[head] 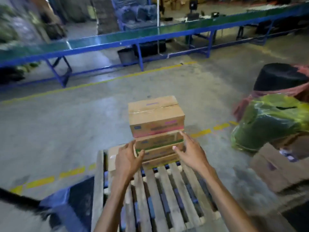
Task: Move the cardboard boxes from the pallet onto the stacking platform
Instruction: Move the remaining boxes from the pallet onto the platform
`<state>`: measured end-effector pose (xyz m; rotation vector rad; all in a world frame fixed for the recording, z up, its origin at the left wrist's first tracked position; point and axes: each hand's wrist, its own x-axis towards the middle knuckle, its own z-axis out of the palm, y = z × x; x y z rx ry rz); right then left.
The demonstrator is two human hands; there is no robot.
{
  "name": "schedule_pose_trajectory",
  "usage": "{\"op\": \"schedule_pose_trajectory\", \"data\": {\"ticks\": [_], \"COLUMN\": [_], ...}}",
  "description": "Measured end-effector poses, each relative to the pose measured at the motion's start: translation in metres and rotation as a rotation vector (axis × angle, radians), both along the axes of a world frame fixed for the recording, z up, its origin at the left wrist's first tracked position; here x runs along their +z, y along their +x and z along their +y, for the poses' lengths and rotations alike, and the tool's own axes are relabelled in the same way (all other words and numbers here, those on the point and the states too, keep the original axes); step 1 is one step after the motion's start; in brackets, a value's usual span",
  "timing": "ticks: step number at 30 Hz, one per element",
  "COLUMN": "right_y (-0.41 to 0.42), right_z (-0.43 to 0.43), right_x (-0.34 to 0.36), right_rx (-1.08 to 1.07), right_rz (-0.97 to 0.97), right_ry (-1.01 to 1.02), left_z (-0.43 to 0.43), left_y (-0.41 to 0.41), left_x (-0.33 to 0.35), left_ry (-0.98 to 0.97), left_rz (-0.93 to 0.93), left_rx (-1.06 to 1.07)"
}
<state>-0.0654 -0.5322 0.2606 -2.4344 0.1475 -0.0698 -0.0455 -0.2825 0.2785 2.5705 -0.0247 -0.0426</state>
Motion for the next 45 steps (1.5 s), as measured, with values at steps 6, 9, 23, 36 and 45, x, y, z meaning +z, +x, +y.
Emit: {"op": "schedule_pose_trajectory", "data": {"ticks": [6, 9, 23, 36, 45], "right_y": [0.058, 0.085, 0.404, 0.542, 0.519], "right_z": [0.161, 0.211, 0.342, 0.35, 0.347], "right_x": [-0.054, -0.075, -0.398, -0.718, -0.694], "right_rx": [0.218, 0.27, 0.237, -0.329, -0.356], "right_rz": [0.211, 0.246, 0.541, 0.717, 0.685], "right_ry": [0.092, 0.102, 0.07, 0.248, 0.35], "left_z": [0.149, 0.186, 0.312, 0.355, 0.344], "left_y": [0.025, 0.048, 0.341, 0.502, 0.462], "left_x": [-0.048, -0.072, -0.385, -0.722, -0.699], "left_ry": [-0.07, -0.135, -0.256, -0.471, -0.632], "left_rz": [0.129, 0.178, 0.554, 0.85, 0.754], "left_rx": [0.172, 0.256, 0.387, 0.65, 0.833]}}
